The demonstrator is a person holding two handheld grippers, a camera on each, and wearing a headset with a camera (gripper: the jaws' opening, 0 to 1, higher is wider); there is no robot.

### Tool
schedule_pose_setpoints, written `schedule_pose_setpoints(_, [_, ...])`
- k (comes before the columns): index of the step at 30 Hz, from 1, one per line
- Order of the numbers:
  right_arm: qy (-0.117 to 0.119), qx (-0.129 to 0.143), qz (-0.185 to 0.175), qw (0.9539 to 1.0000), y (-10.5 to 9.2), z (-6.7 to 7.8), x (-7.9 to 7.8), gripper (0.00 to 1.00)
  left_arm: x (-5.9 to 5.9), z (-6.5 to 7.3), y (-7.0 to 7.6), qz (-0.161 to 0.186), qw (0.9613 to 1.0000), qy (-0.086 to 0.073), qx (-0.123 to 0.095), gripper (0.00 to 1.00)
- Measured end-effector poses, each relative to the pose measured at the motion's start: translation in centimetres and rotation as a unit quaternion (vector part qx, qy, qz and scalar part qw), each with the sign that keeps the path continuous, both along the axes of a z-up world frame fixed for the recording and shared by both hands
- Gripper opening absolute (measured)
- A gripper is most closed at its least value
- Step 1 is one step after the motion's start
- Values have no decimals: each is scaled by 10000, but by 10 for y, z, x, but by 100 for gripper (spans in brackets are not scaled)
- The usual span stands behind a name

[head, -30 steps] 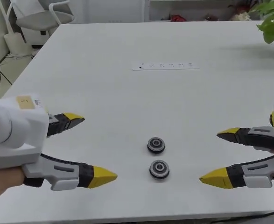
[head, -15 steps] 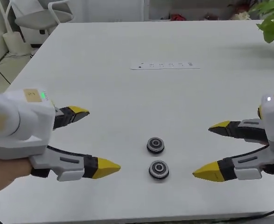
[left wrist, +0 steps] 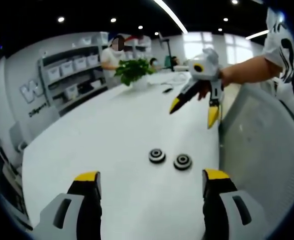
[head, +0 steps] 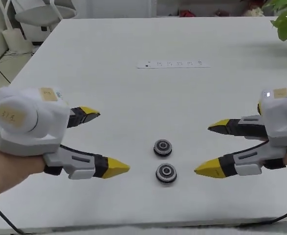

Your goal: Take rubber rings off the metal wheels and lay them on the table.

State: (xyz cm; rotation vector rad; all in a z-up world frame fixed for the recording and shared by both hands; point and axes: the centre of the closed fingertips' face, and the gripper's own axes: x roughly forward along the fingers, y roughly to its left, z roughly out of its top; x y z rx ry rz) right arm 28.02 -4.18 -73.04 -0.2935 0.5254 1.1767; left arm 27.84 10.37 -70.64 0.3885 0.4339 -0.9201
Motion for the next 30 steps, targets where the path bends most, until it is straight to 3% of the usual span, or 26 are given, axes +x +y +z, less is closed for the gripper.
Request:
schedule_pose_setpoints(10, [12,-31,176,9998,7,-6,-1,67,0,-6,-8,-135,9999,55,48,82])
schedule_pose_setpoints(18, [-54,-109,293,9995,14,-11,1,65,4,-7,-17,-266,9996,-1,58,79])
schedule_pose_setpoints(30, [97,-26,339,9994,16,-17,1,58,5,-14,-28,-387,9991,162,-38,77])
